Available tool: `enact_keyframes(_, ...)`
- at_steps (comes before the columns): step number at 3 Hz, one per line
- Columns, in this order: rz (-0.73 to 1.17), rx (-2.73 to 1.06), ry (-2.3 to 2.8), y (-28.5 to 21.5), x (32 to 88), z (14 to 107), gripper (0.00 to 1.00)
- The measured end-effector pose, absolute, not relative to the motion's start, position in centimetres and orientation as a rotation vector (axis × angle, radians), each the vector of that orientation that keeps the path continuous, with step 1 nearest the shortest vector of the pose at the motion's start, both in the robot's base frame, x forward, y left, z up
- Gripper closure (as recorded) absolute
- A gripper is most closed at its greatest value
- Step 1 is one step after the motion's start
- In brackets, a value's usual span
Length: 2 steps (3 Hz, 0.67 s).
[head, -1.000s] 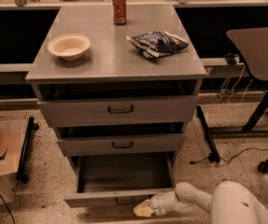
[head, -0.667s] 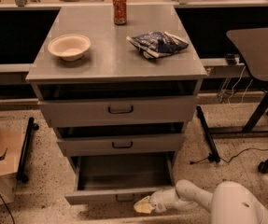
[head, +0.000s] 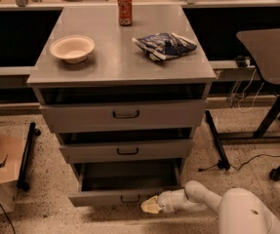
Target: Close bottom drawer
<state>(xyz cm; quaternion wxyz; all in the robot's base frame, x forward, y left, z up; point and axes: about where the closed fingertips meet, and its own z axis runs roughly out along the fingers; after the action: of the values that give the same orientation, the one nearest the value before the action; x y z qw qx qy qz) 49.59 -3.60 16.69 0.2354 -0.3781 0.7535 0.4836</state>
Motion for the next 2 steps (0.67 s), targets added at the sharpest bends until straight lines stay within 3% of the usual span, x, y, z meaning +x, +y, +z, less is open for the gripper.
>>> enact_keyframes(2,1.31,-1.043,2.051,-3.39,50.16,16.44,1.0)
